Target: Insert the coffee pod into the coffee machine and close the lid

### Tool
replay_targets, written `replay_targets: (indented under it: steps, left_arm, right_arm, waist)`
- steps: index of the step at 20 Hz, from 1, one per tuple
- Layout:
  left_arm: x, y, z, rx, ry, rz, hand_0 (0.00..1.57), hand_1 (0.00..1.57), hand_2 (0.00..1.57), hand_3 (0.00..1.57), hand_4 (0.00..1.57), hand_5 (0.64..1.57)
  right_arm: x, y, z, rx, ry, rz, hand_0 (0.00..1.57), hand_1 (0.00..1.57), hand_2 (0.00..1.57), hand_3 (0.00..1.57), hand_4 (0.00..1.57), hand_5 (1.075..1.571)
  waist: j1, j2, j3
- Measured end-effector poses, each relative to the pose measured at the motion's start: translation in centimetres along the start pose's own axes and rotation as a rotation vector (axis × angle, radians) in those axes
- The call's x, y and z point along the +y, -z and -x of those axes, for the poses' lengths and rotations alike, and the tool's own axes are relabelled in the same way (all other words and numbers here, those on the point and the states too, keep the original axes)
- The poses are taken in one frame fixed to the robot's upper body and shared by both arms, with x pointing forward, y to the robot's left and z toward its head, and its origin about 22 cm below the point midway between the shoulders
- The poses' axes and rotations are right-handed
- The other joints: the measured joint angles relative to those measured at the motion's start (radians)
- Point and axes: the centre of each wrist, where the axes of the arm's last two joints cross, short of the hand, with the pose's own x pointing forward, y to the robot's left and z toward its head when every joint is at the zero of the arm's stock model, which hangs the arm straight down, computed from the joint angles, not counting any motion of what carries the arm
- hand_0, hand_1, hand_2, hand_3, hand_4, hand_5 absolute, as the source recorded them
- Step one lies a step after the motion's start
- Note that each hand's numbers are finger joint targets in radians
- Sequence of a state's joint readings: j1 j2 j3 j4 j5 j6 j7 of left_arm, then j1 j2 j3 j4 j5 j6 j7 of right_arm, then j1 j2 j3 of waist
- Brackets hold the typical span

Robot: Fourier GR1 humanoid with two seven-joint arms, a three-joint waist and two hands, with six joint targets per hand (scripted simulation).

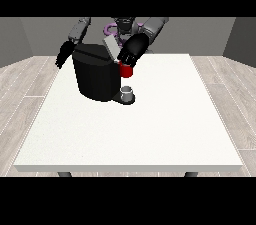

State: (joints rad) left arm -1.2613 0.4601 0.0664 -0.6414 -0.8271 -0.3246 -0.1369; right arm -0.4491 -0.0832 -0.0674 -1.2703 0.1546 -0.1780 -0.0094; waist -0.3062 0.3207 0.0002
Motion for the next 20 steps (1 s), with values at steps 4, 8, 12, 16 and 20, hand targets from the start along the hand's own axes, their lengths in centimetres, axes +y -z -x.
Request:
replay_targets:
  steps: [4, 8, 12, 16, 20]
  left_arm:
    - [0.7, -0.2, 0.4, -0.004, 0.013, -0.006, 1.11, 1.11, 1.14, 1.02, 0.0, 1.571]
    - [1.1, -0.3, 0.8, -0.012, 0.004, -0.035, 1.14, 1.14, 1.14, 0.96, 0.0, 1.571]
    - [2.0, -0.5, 0.7, -0.039, -0.006, -0.083, 1.23, 1.23, 1.2, 0.95, 0.0, 1.571]
    - [2.0, -0.3, 0.3, -0.049, -0.005, -0.099, 1.22, 1.22, 1.2, 0.98, 0.0, 1.571]
    - [1.9, -0.5, 0.6, -0.075, 0.011, -0.118, 1.22, 1.22, 1.17, 0.89, 0.0, 1.571]
  right_arm:
    - [0.7, 0.2, -0.7, 0.005, 0.001, -0.002, 0.0, 0.0, 0.0, 0.0, 0.0, 1.571]
    - [0.5, 0.4, -1.4, -0.017, -0.007, -0.006, 0.0, 0.0, 0.0, 0.0, 0.04, 1.571]
    - [1.0, 0.4, -1.6, -0.04, -0.001, 0.001, 0.0, 0.0, 0.0, 0.0, 0.0, 1.571]
    - [1.1, 0.7, -1.6, -0.033, -0.015, -0.004, 0.0, 0.0, 0.0, 0.0, 0.0, 1.571]
    - [0.5, 0.9, -1.8, -0.032, -0.026, -0.001, 0.0, 0.0, 0.0, 0.0, 0.15, 1.571]
  waist:
    - [-0.004, 0.012, 0.0006]
    - [-0.011, 0.025, 0.0015]
    - [-0.017, 0.046, 0.0008]
    - [-0.016, 0.047, -0.0003]
    - [-0.016, 0.049, 0.0013]
